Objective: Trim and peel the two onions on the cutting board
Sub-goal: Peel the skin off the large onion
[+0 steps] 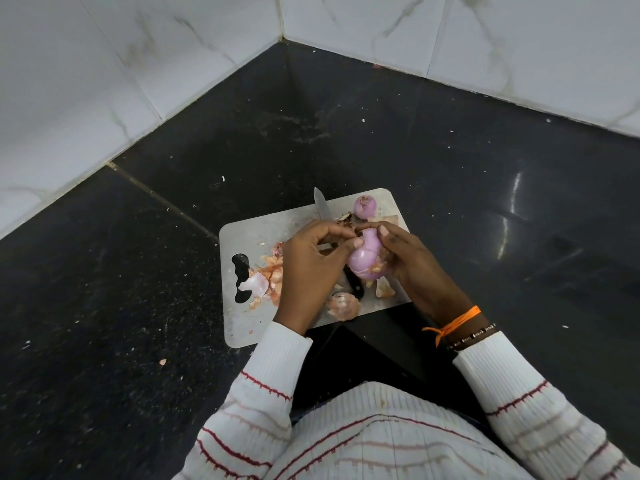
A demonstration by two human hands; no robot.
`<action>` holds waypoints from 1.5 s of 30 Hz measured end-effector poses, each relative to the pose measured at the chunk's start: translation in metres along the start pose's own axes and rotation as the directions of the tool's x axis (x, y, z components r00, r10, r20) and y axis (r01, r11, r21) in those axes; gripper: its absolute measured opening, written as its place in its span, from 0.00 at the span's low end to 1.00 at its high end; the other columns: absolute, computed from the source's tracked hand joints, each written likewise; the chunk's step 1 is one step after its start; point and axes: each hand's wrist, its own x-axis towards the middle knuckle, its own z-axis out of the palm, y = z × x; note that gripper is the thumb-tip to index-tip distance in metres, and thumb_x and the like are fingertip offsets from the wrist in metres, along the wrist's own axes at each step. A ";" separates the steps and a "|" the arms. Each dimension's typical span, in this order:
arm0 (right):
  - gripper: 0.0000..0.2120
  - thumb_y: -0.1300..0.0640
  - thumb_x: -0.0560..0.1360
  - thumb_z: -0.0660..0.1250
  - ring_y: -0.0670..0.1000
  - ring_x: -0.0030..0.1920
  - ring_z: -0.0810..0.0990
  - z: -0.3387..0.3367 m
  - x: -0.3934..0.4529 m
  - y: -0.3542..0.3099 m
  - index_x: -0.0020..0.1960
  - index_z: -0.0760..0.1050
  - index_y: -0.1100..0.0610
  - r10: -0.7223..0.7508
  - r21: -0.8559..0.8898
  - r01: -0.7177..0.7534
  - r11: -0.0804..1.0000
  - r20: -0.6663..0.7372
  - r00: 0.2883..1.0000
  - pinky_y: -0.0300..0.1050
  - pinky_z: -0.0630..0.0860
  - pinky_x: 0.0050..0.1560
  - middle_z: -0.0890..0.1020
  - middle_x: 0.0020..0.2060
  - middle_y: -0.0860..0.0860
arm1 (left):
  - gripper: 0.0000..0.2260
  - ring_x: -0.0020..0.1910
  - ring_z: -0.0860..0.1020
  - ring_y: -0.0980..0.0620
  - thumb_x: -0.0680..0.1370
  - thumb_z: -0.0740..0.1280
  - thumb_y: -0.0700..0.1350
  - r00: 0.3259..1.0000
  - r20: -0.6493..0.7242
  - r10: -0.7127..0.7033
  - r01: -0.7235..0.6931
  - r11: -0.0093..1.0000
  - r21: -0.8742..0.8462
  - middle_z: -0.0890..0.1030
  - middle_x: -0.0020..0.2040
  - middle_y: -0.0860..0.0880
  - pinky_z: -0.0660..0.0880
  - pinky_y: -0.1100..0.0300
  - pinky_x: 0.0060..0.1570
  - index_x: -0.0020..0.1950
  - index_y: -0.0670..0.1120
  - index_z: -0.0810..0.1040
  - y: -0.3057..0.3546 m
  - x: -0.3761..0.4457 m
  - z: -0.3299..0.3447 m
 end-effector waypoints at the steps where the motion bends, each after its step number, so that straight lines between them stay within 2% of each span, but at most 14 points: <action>1: 0.12 0.61 0.80 0.54 0.46 0.44 0.82 0.000 0.000 0.001 0.53 0.76 0.60 -0.002 -0.018 0.002 1.000 -0.009 1.000 0.37 0.79 0.46 0.84 0.42 0.49 | 0.04 0.42 0.79 0.60 0.71 0.73 0.37 1.000 -0.004 -0.007 0.007 1.000 0.002 0.82 0.40 0.53 0.74 0.70 0.45 0.42 0.46 0.82 -0.001 0.000 0.000; 4: 0.12 0.61 0.80 0.54 0.45 0.44 0.82 0.000 0.000 0.001 0.52 0.77 0.58 -0.005 -0.062 0.004 0.998 -0.008 1.000 0.37 0.79 0.45 0.85 0.41 0.48 | 0.05 0.41 0.78 0.61 0.73 0.71 0.36 1.000 0.011 -0.019 0.018 0.999 0.033 0.81 0.41 0.52 0.73 0.72 0.45 0.42 0.46 0.81 -0.002 0.000 0.001; 7: 0.13 0.60 0.80 0.54 0.46 0.46 0.82 0.001 0.000 0.001 0.52 0.77 0.58 0.000 -0.047 0.000 0.999 0.003 1.000 0.39 0.78 0.49 0.85 0.43 0.48 | 0.07 0.42 0.76 0.63 0.76 0.67 0.37 0.998 0.000 -0.064 0.064 0.995 0.073 0.79 0.41 0.54 0.73 0.72 0.45 0.42 0.49 0.77 -0.005 0.003 0.001; 11: 0.13 0.58 0.79 0.55 0.51 0.54 0.80 -0.001 -0.002 0.001 0.55 0.77 0.59 -0.014 0.007 0.014 1.000 0.049 0.999 0.44 0.76 0.56 0.82 0.51 0.53 | 0.05 0.45 0.79 0.51 0.78 0.64 0.38 0.984 -0.039 -0.175 0.177 0.982 0.059 0.80 0.42 0.49 0.79 0.56 0.49 0.44 0.45 0.76 -0.016 0.007 0.002; 12: 0.13 0.56 0.78 0.57 0.51 0.55 0.79 0.000 -0.003 0.000 0.54 0.77 0.59 -0.028 0.027 0.026 0.999 0.070 0.997 0.44 0.77 0.57 0.82 0.52 0.53 | 0.05 0.44 0.79 0.50 0.78 0.64 0.38 0.980 -0.052 -0.191 0.194 0.978 0.072 0.79 0.42 0.48 0.78 0.57 0.48 0.44 0.45 0.76 -0.019 0.008 0.003; 14: 0.12 0.53 0.75 0.61 0.50 0.55 0.80 0.000 -0.004 -0.002 0.52 0.80 0.56 -0.061 0.062 0.055 0.997 0.103 0.993 0.43 0.77 0.56 0.82 0.51 0.51 | 0.04 0.42 0.77 0.52 0.79 0.64 0.38 0.976 -0.062 -0.207 0.213 0.968 0.129 0.79 0.41 0.49 0.75 0.65 0.43 0.45 0.44 0.76 -0.023 0.010 0.002; 16: 0.13 0.53 0.76 0.59 0.49 0.55 0.79 -0.001 -0.004 -0.003 0.51 0.81 0.55 -0.084 0.073 0.076 0.994 0.119 0.989 0.42 0.77 0.56 0.83 0.50 0.50 | 0.04 0.40 0.75 0.58 0.78 0.65 0.39 0.975 -0.054 -0.218 0.224 0.955 0.196 0.79 0.43 0.50 0.70 0.73 0.40 0.45 0.44 0.77 -0.026 0.010 0.002; 19: 0.13 0.58 0.79 0.55 0.48 0.54 0.80 -0.001 -0.004 -0.003 0.54 0.76 0.60 -0.093 0.011 0.092 0.996 0.115 0.989 0.40 0.77 0.54 0.82 0.50 0.50 | 0.07 0.42 0.74 0.62 0.77 0.66 0.36 0.990 -0.043 -0.136 0.143 0.947 0.286 0.79 0.45 0.51 0.68 0.78 0.41 0.44 0.48 0.79 -0.022 0.008 0.002; 21: 0.13 0.60 0.80 0.53 0.47 0.53 0.80 -0.001 -0.003 -0.002 0.56 0.74 0.62 -0.090 -0.062 0.097 0.993 0.101 0.991 0.38 0.77 0.53 0.81 0.51 0.52 | 0.10 0.44 0.75 0.63 0.77 0.65 0.35 0.997 -0.016 -0.074 0.075 0.964 0.257 0.79 0.46 0.53 0.68 0.80 0.44 0.45 0.50 0.80 -0.012 0.005 0.003; 24: 0.13 0.59 0.79 0.55 0.46 0.53 0.79 -0.001 -0.001 0.002 0.57 0.74 0.62 -0.104 -0.163 0.119 0.979 0.101 0.989 0.38 0.76 0.56 0.80 0.52 0.53 | 0.08 0.44 0.77 0.64 0.76 0.66 0.37 0.996 0.013 -0.092 0.088 0.982 0.168 0.81 0.44 0.55 0.70 0.79 0.43 0.48 0.48 0.82 0.001 0.003 0.001; 28: 0.14 0.61 0.80 0.53 0.41 0.52 0.79 -0.004 0.000 0.005 0.60 0.72 0.64 -0.121 -0.253 0.146 0.956 0.113 0.986 0.34 0.74 0.53 0.79 0.52 0.53 | 0.04 0.40 0.78 0.67 0.74 0.70 0.42 0.990 0.023 -0.138 0.133 0.981 0.143 0.81 0.39 0.59 0.71 0.78 0.39 0.46 0.49 0.83 0.005 0.001 -0.003; 33: 0.15 0.55 0.76 0.55 0.48 0.56 0.77 -0.006 0.003 0.007 0.57 0.74 0.59 -0.118 -0.336 0.155 0.929 0.129 0.985 0.37 0.74 0.57 0.79 0.53 0.54 | 0.03 0.38 0.79 0.64 0.73 0.71 0.43 0.986 0.045 -0.163 0.154 0.975 0.159 0.81 0.37 0.57 0.73 0.76 0.37 0.45 0.48 0.85 0.005 0.002 -0.005; 40: 0.13 0.54 0.75 0.55 0.42 0.54 0.78 -0.006 0.003 0.008 0.54 0.75 0.53 -0.109 -0.340 0.144 0.929 0.119 0.987 0.34 0.74 0.55 0.80 0.51 0.49 | 0.04 0.37 0.80 0.64 0.73 0.72 0.42 0.978 0.072 -0.195 0.184 0.974 0.136 0.82 0.36 0.57 0.74 0.75 0.35 0.46 0.46 0.85 0.004 0.003 -0.006; 45: 0.11 0.58 0.79 0.55 0.41 0.52 0.78 -0.007 0.002 0.009 0.55 0.75 0.55 -0.107 -0.353 0.143 0.925 0.120 0.987 0.33 0.74 0.53 0.80 0.51 0.50 | 0.04 0.36 0.79 0.64 0.73 0.71 0.40 0.976 0.080 -0.201 0.192 0.975 0.109 0.81 0.35 0.57 0.73 0.75 0.35 0.44 0.47 0.84 0.004 0.002 -0.006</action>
